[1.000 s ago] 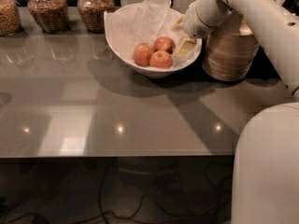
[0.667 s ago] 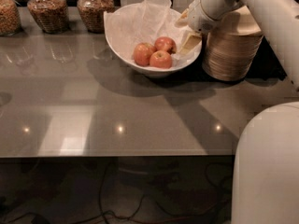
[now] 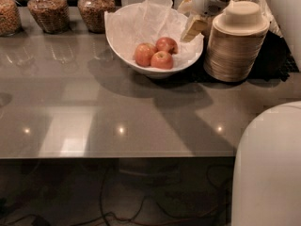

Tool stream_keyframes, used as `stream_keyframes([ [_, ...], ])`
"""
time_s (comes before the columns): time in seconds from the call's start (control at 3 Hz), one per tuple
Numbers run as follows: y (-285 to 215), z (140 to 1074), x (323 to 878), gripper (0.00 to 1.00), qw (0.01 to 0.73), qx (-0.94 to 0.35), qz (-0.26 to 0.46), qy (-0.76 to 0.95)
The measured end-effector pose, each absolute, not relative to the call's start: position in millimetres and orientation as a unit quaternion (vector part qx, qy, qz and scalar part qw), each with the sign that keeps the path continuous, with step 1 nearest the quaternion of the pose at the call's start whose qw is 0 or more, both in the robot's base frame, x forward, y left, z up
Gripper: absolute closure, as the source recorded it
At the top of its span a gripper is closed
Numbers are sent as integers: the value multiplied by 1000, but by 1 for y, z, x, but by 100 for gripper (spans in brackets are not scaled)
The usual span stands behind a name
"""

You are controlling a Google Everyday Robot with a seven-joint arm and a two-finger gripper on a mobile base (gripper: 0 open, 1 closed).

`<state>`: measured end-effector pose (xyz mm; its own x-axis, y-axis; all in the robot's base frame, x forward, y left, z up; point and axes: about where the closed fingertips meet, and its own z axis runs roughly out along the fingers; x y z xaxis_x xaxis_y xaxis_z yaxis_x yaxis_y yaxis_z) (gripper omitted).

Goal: Pick apple from white bowl

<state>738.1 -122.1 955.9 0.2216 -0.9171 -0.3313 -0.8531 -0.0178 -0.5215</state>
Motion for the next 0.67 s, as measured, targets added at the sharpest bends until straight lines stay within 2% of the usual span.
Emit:
stream_keyframes([
  [0.67,-113,967,738,41,340,-712,-42,613],
])
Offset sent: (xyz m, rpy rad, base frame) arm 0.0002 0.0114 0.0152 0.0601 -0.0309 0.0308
